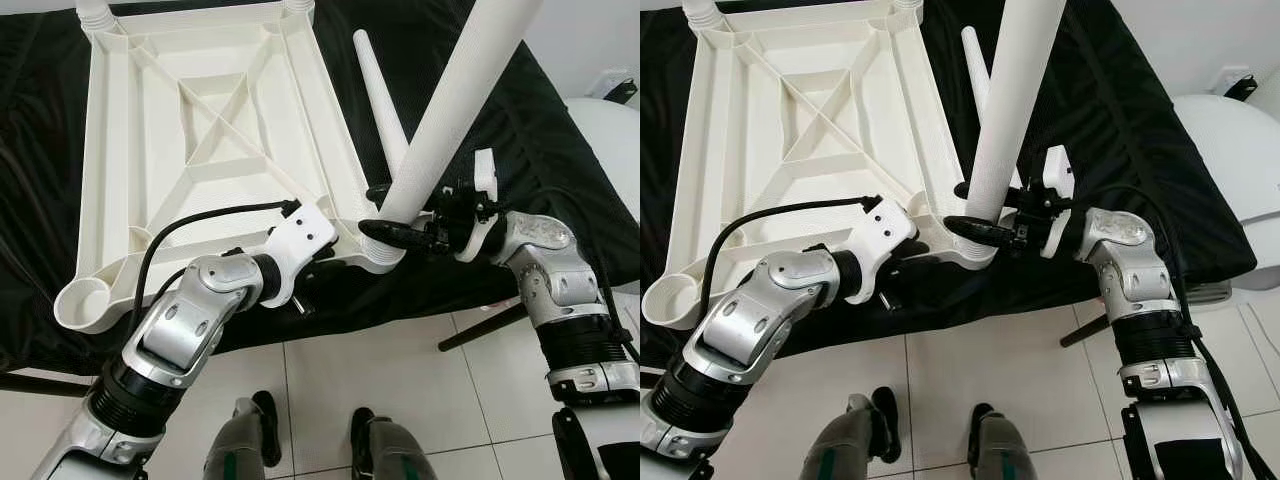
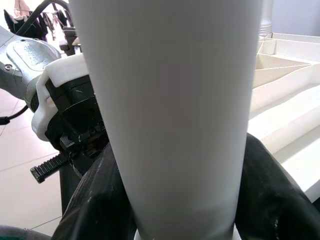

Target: Building children table

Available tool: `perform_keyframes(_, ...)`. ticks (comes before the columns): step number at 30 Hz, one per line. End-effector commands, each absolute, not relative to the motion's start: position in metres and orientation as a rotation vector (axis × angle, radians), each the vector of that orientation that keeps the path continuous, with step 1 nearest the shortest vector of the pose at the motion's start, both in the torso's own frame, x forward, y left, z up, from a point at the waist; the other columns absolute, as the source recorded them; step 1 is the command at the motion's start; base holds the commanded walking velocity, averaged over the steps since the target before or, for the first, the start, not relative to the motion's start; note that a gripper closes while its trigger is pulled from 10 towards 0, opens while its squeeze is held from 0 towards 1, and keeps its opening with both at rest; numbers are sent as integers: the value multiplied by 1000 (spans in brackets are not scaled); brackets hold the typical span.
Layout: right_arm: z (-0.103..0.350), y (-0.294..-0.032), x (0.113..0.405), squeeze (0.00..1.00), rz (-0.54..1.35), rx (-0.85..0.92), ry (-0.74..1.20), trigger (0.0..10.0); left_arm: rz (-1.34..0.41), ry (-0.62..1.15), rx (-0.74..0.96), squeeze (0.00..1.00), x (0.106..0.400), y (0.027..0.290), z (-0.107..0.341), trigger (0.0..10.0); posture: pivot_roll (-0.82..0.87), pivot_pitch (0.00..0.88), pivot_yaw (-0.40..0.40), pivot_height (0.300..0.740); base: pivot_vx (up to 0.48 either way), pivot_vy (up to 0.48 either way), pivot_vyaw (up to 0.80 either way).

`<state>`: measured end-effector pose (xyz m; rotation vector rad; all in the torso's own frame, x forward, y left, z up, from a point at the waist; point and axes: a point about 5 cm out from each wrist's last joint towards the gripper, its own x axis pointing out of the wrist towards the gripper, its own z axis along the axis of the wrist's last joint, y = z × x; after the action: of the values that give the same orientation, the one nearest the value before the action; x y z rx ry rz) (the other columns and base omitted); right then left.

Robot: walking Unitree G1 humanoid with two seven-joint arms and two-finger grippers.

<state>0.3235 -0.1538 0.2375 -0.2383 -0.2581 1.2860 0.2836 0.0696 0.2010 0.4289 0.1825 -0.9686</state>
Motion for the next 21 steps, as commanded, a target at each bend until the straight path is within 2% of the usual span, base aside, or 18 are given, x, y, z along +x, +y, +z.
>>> perform_keyframes(1,236,-158,326,0,1253,-228,-233,10000,-969,280,424,0,280,73,184,10000,-4,308,17,740,0,0,0)
perform_keyframes(7,234,-159,326,0,1257,-224,-219,10000,-962,278,423,0,280,74,185,10000,-3,309,16,740,0,0,0)
perform_keyframes(8,233,-159,326,0,1255,-218,-212,7569,-962,277,423,0,280,74,185,10000,-4,310,15,740,0,0,0)
perform_keyframes(9,232,-160,326,0,1253,-218,-206,2157,-961,276,422,0,280,74,186,10000,-4,310,14,740,0,0,0)
perform_keyframes(10,231,-160,326,0,1253,-218,-201,2157,-962,275,421,0,280,74,186,10000,-4,310,14,740,0,0,0)
perform_keyframes(11,229,-160,325,0,1256,-213,-192,0,-961,274,421,0,280,74,186,10000,-5,310,14,740,0,0,0)
perform_keyframes(12,228,-160,325,0,1259,-211,-186,0,-960,273,420,0,279,74,186,10000,-5,310,14,740,0,0,0)
perform_keyframes(13,227,-161,325,0,1246,-216,-183,10000,-959,272,420,0,280,74,187,10000,-5,311,13,740,0,0,0)
perform_keyframes(21,218,-161,324,0,1206,-227,-150,10000,-953,265,419,0,281,74,189,10000,-7,310,13,740,0,0,0)
